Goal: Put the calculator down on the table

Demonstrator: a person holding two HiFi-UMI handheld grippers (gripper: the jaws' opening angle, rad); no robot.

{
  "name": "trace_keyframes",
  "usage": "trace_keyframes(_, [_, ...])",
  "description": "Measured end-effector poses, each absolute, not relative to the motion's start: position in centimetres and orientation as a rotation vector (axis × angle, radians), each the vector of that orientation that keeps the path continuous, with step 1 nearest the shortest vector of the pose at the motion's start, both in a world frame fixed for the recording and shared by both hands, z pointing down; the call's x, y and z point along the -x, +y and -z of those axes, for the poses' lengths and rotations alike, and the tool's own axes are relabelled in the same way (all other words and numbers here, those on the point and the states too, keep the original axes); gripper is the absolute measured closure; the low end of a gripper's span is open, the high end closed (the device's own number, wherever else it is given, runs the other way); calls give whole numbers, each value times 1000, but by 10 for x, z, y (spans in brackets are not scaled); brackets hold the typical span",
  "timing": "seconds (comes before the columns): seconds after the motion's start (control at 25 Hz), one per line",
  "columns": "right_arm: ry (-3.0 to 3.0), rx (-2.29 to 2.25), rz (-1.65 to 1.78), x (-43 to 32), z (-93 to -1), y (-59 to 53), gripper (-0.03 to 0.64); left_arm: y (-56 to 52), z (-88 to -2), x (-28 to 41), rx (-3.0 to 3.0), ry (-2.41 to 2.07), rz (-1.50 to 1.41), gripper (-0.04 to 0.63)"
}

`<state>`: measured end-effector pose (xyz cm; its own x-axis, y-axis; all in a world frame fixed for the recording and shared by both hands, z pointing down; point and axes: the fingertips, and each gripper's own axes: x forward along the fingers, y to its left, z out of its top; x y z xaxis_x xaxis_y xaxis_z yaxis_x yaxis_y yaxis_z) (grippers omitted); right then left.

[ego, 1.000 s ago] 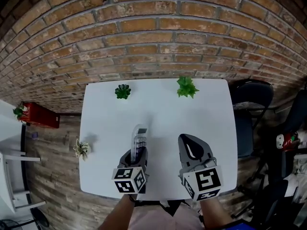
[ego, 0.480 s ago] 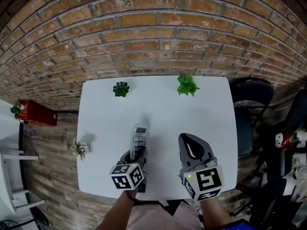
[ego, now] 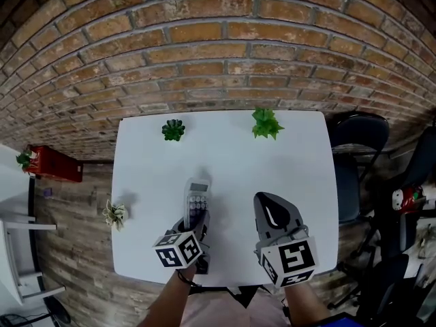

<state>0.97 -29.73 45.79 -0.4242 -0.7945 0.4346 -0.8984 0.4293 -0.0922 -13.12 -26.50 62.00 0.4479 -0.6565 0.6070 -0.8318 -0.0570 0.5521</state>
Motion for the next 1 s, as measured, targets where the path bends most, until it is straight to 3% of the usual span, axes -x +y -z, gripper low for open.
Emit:
trace_keyframes(0.36, [-2370, -1455, -436, -6, -453, -295, 614, -264, -621, 140, -1817, -1319, -332, 421])
trace_keyframes(0.6, [-2370, -1454, -436, -3, -453, -292, 614, -262, -625, 148, -1812, -1344, -374, 337])
trace_keyframes(1.0, [-2374, -1447, -419, 1, -449, -287, 614, -259, -624, 158, -1845, -1385, -441, 268])
